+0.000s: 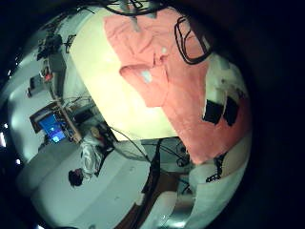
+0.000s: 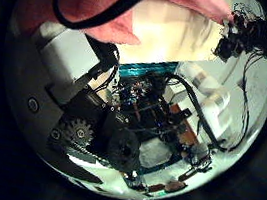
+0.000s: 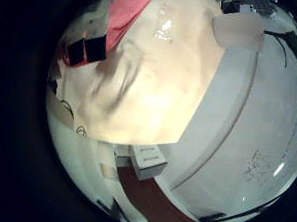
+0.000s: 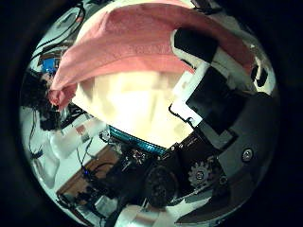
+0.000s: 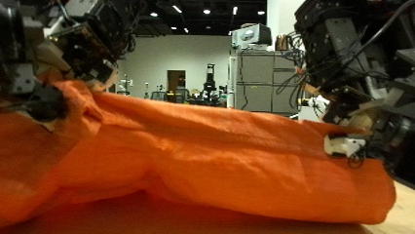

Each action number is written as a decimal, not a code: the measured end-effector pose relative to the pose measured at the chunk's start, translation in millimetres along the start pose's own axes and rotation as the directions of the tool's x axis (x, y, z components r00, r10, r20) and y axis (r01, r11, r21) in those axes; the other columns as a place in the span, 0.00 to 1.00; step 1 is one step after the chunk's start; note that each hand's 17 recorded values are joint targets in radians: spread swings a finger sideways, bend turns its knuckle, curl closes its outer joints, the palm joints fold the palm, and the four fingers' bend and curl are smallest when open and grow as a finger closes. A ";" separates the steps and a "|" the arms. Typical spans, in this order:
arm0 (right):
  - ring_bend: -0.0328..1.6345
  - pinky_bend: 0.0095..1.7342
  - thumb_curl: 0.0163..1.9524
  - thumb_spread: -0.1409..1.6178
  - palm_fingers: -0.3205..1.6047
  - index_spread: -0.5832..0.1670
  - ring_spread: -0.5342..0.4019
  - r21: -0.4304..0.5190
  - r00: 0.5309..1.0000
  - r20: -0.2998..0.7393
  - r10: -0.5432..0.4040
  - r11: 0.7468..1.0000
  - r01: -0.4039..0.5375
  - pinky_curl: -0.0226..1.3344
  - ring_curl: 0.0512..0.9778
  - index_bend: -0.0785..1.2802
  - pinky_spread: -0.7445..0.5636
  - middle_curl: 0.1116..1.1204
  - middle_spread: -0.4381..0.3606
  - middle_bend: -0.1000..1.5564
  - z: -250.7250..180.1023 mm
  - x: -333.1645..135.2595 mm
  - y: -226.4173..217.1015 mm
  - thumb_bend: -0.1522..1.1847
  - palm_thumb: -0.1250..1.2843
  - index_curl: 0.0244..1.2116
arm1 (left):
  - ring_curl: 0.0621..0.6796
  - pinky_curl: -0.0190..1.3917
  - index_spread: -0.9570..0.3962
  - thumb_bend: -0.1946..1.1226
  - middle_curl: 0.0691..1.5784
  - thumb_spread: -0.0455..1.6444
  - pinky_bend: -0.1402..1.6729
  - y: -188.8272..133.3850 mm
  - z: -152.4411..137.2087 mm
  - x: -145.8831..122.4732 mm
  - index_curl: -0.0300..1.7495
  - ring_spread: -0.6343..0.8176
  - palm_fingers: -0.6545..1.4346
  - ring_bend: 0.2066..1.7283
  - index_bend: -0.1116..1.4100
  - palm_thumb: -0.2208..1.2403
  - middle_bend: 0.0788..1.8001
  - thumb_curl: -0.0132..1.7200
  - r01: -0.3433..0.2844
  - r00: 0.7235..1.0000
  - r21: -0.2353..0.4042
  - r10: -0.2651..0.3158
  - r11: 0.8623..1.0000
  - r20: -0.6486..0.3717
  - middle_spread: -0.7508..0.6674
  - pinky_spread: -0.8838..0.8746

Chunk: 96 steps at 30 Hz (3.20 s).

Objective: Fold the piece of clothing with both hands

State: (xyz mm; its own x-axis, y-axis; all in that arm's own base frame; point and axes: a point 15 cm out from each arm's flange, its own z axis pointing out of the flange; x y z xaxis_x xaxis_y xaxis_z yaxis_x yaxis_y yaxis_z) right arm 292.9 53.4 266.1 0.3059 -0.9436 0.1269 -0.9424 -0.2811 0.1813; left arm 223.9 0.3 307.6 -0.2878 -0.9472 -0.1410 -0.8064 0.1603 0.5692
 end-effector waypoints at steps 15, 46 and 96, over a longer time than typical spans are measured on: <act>0.84 0.75 0.32 0.73 0.77 0.45 0.34 0.120 0.997 0.078 0.025 0.992 -0.034 0.54 0.67 0.86 0.38 0.63 0.38 0.85 -48.1 -9.8 -117.6 0.11 0.88 0.67 | 0.76 0.42 0.35 0.13 0.73 0.60 0.77 -56.7 -38.6 -46.7 0.79 0.11 0.67 0.77 0.17 0.75 0.45 0.32 -0.017 0.999 -0.119 0.023 0.993 0.048 0.06 0.13; 0.83 0.72 0.27 0.82 0.72 0.42 0.33 0.185 0.992 0.093 0.080 0.978 -0.096 0.59 0.67 0.80 0.36 0.59 0.38 0.82 22.7 -30.9 -320.9 0.10 0.70 0.65 | 0.69 0.44 0.55 0.12 0.59 0.61 0.67 -230.5 -38.1 -142.0 0.63 0.24 0.26 0.63 0.13 0.68 0.20 0.29 0.151 0.965 0.067 -0.161 0.986 0.208 0.29 0.23; 0.19 0.13 0.23 0.84 0.25 0.21 0.64 -0.071 0.965 0.013 -0.262 0.962 0.262 0.23 0.18 0.34 0.78 0.24 0.28 0.34 81.9 4.6 -225.7 0.14 0.83 0.33 | 0.26 0.24 0.78 0.13 0.18 0.69 0.29 -116.6 65.1 -65.5 0.20 0.73 0.33 0.22 0.18 0.56 0.07 0.19 -0.107 0.992 -0.039 0.105 0.993 -0.065 0.64 0.70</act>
State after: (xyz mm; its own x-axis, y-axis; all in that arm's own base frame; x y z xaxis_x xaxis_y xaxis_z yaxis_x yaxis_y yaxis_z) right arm 495.9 98.2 145.9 0.5403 -0.8391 0.0628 -0.8172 -0.5055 0.2769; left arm 303.1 61.7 197.7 -0.3363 -0.9414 -0.0275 -0.7499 0.2500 0.6125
